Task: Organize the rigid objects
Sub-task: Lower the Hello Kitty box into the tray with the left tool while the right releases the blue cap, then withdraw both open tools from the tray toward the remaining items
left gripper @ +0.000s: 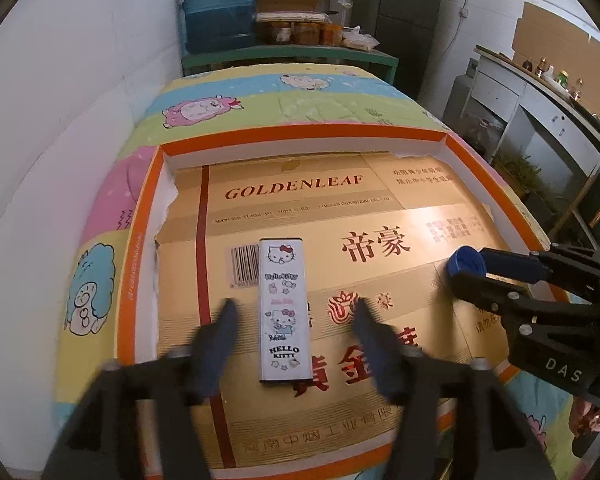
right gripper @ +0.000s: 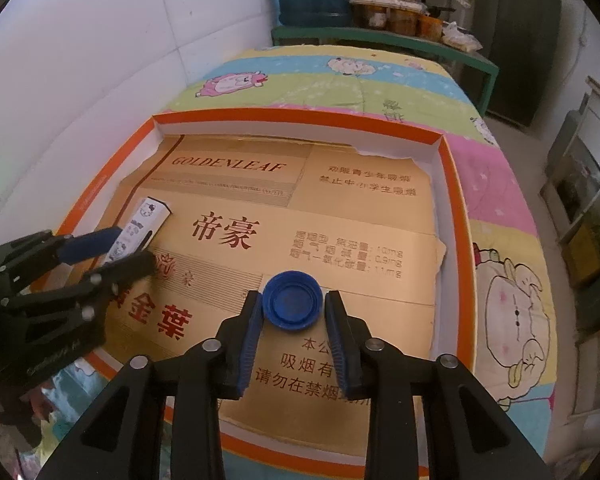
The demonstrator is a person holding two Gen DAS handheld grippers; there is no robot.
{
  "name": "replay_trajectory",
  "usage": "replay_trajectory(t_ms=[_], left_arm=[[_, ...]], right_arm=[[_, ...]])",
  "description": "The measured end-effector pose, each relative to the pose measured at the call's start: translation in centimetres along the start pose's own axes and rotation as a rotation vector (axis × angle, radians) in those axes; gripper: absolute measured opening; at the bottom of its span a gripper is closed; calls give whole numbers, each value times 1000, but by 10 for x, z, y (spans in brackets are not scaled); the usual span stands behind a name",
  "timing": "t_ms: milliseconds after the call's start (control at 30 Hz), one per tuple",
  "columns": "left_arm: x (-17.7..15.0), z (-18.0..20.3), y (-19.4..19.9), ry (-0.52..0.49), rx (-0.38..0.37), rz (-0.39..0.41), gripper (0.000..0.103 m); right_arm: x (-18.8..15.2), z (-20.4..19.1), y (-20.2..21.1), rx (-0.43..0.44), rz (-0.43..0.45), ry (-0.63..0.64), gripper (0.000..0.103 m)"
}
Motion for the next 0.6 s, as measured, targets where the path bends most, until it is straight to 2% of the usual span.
replay_trajectory(t_ms=[300,600], left_arm=[[1,-1,18,27,-6,55,68],[4,5,57,29,-8,123,68]], right_arm=[[-2,4,11,-26,36,-30,42],[-1,-4,41,-49,100,-32,42]])
Point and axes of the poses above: each gripper's, at about its wrist camera, not at the fingertips, and y roughly against the way its jaws point, z to its right, x to its top, the point moved 3 cm from there along -y, roughly the way its jaws point, and after that the axes turned 13 degrees about z, right-handed, at the moved point
